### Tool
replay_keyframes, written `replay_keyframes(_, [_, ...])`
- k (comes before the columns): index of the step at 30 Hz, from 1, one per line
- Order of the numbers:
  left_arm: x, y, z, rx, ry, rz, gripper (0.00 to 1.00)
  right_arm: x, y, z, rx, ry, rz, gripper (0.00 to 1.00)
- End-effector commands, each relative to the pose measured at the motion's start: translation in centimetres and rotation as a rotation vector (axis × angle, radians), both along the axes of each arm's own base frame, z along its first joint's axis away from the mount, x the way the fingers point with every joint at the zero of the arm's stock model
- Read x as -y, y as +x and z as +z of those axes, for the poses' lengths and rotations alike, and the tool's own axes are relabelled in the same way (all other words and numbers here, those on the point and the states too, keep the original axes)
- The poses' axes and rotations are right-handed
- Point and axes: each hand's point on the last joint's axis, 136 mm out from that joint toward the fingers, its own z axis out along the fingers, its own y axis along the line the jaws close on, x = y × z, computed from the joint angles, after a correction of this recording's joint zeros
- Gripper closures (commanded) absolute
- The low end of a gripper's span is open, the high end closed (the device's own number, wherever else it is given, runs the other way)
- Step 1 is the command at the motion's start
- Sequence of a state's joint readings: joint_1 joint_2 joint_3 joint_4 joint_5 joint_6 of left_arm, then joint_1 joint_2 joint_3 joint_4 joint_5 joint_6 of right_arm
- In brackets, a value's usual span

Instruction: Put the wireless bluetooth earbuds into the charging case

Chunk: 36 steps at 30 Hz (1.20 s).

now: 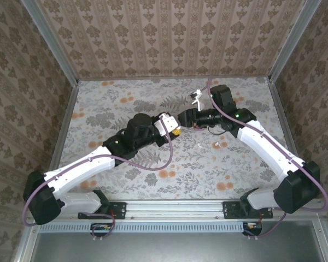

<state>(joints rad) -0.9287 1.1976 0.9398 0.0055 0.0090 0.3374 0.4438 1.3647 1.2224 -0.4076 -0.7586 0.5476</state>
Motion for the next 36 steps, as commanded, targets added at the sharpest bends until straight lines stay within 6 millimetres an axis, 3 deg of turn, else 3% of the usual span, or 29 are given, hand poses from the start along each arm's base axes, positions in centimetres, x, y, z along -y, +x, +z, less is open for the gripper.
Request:
replay_keyframes(1, [0.7,-0.2,2.3,0.017,-0.053,-0.024,0.48,-0.9,-0.8,0.6,-0.002,0.015,0.068,0.51])
replay_keyframes(14, [1.1,-0.3,2.6,-0.016,-0.059,-0.028,0.46,-0.8,-0.3,-1.3,0.023,-0.093,0.047,0.58])
replay_keyframes(24, [1.1,-0.4,2.6,-0.027,-0.052,-0.031,0.45,-0.7,0.2,-1.0,0.076,-0.102,0.022,0.75])
replay_keyframes(25, [1.1,-0.5,2.5,-0.028,-0.048,-0.031,0.44,-0.5,-0.1,0.2,0.109,-0.085,0.019,0.75])
replay_keyframes(36, [0.2,-2.6,1.5,-0.107,0.003,-0.149,0.22,0.1,0.0,1.0,0.18,-0.051,0.044,0.77])
